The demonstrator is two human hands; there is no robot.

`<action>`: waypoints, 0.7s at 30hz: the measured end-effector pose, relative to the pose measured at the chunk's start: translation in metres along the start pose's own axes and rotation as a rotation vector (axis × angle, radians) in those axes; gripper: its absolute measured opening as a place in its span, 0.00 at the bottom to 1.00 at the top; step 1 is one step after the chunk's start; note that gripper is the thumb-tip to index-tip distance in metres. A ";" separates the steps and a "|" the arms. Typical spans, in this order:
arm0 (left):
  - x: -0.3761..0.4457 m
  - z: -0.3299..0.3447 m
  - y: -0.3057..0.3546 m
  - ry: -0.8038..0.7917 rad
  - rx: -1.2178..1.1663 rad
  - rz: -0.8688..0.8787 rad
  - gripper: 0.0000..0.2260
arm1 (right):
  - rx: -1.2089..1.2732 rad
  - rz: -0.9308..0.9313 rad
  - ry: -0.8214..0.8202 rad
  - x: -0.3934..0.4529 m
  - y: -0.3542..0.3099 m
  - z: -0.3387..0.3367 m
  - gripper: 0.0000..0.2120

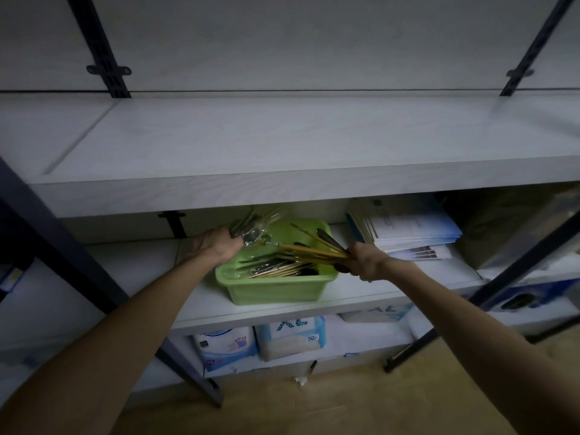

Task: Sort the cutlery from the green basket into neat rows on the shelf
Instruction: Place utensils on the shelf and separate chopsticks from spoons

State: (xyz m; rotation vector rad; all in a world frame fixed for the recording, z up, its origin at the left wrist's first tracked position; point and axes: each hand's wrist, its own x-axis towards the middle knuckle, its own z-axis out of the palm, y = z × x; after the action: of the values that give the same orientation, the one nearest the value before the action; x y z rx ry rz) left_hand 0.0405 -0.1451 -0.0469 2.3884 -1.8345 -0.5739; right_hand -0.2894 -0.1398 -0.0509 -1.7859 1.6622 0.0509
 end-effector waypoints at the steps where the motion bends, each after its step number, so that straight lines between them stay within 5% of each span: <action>1: -0.003 0.000 0.003 0.004 -0.002 -0.006 0.15 | 0.036 -0.003 0.001 -0.005 0.005 0.000 0.14; 11: -0.073 -0.016 0.055 -0.040 -0.173 -0.030 0.15 | 0.297 -0.157 0.147 -0.087 0.084 -0.008 0.12; 21: -0.182 0.024 0.218 -0.237 -0.338 0.281 0.11 | 0.202 -0.325 0.545 -0.225 0.252 -0.036 0.06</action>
State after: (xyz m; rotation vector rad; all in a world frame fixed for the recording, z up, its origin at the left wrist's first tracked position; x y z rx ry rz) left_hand -0.2067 -0.0305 0.0370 1.8755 -1.9287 -1.0710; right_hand -0.5698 0.0511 -0.0313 -1.9937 1.6247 -0.7819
